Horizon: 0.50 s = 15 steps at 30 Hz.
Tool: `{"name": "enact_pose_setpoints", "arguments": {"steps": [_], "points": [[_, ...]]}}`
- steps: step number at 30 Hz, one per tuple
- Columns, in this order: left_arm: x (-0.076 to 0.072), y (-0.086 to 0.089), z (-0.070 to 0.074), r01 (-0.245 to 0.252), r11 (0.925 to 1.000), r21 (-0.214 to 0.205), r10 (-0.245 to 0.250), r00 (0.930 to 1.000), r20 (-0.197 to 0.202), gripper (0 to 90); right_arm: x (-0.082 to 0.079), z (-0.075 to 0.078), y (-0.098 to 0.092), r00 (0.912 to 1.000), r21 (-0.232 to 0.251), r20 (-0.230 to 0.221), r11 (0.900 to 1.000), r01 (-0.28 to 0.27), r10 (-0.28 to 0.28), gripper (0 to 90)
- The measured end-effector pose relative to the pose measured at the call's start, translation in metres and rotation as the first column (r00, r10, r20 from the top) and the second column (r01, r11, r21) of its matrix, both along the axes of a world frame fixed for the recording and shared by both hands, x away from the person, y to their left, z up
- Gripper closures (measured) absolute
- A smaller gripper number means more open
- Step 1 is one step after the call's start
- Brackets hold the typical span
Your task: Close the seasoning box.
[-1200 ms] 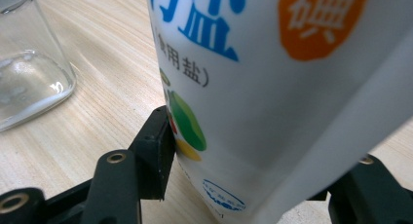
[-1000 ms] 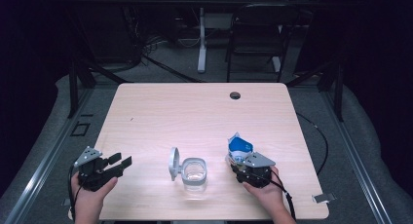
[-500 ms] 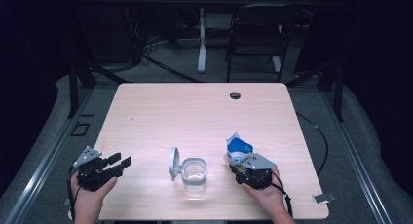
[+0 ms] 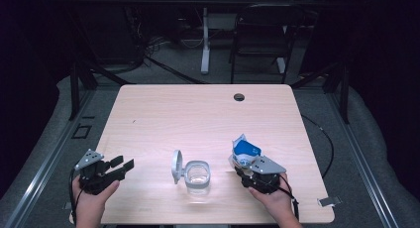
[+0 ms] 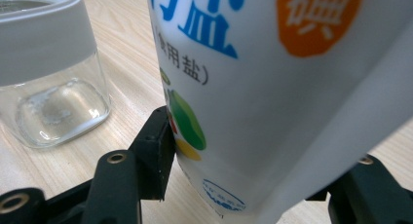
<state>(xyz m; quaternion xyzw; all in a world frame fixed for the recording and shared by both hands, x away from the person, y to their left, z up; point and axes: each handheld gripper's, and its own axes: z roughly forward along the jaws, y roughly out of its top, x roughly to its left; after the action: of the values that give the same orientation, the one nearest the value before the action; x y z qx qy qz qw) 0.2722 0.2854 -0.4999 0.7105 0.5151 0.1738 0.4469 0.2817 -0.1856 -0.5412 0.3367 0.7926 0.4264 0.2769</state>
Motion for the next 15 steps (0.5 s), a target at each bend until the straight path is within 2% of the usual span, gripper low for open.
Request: {"name": "enact_pose_setpoints", "arguments": {"steps": [7,10,15], "points": [[0.001,0.0,0.0,0.003,1.0,0.0,-0.003,1.0,-0.004,50.1,-0.004,0.006,0.003,0.9995,-0.016,0.021,0.9996,-0.021,0.022,42.2],[0.001,-0.001,-0.002,0.007,1.0,0.005,-0.007,0.9999,-0.011,50.1,-0.007,0.012,0.007,0.9988,-0.038,0.03,0.9986,-0.037,0.038,42.1],[0.003,0.0,-0.005,0.004,1.0,-0.004,-0.004,0.9999,-0.014,50.1,-0.009,0.024,0.011,0.9975,-0.036,0.04,0.9977,-0.058,0.059,42.1]]}}
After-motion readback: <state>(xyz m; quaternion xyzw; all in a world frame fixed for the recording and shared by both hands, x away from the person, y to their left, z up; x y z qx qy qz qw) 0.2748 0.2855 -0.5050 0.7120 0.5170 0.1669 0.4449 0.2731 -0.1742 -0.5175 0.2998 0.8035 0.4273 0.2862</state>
